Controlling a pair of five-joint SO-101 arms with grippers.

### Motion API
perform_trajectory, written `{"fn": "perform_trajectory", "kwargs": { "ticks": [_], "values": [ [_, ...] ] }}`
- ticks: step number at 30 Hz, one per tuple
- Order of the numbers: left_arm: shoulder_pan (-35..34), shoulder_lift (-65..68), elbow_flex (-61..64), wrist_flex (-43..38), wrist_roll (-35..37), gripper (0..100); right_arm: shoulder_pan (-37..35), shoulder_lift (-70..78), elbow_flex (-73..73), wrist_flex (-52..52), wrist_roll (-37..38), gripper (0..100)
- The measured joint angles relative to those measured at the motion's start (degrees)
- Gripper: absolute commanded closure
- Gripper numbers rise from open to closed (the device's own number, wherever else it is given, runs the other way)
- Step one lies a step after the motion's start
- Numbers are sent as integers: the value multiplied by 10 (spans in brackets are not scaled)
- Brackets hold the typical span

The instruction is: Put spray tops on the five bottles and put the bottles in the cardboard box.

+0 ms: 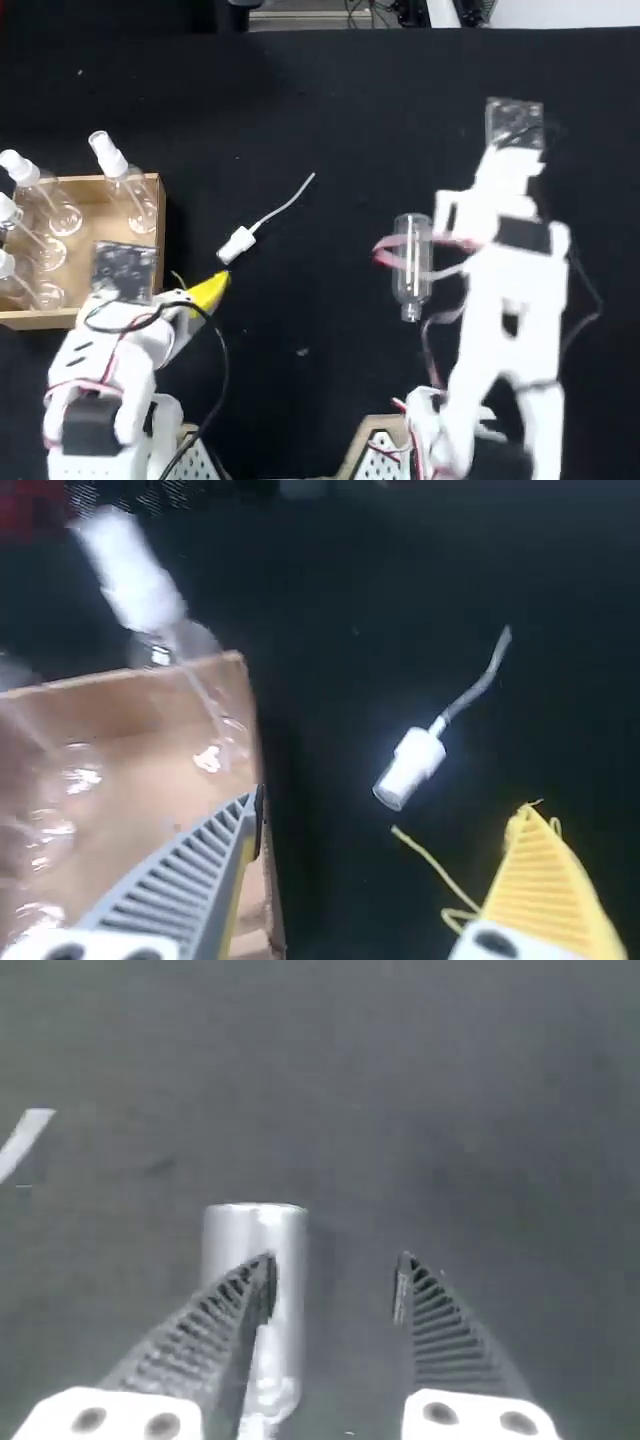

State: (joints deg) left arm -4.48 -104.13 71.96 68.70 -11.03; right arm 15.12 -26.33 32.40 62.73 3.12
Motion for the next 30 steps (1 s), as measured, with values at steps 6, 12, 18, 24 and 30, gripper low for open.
{"fn": "perform_trajectory", "kwargs": {
  "ticks": [6, 12, 18, 24, 30],
  "values": [
    [44, 7, 82, -71, -10, 646, 19, 214, -91, 1, 6, 832],
    [63, 25, 82, -80, -11, 646, 18, 336, -129, 1, 6, 832],
    [69, 149, 53, -118, 5, 646, -47, 342, -126, 10, 6, 832],
    [68, 334, -38, -156, 59, 646, -122, 275, -33, 11, -22, 832],
    [68, 440, -55, -192, 69, 643, -269, 180, 50, 11, -25, 829]
  ]
}}
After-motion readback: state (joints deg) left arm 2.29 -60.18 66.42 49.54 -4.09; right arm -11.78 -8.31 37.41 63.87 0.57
